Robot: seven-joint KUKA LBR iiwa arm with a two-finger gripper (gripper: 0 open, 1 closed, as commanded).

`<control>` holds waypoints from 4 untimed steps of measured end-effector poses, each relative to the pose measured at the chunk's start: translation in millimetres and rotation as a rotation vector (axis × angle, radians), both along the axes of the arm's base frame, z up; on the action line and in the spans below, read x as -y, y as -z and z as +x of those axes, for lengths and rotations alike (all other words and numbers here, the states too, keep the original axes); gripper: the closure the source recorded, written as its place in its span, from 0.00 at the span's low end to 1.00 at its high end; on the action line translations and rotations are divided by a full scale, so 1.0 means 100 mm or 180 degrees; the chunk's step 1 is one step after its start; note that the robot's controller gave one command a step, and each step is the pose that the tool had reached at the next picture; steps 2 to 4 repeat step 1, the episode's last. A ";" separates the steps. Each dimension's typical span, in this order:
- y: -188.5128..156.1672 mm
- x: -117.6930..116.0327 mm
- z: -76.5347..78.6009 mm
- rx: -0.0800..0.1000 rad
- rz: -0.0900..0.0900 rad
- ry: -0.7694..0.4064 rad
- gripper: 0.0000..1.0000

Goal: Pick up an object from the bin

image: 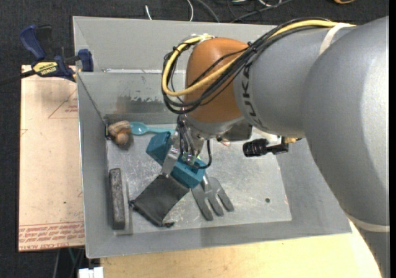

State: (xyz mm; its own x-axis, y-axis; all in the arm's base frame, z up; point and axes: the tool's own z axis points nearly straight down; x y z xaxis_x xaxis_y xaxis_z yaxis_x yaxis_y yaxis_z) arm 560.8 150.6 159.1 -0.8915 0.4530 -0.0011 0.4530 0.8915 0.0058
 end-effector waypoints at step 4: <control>-0.39 0.01 -0.03 -0.0038 -0.0010 -0.0006 1.00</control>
Offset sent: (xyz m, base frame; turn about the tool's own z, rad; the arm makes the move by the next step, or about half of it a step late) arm -0.0028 -0.0007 0.0365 -0.0012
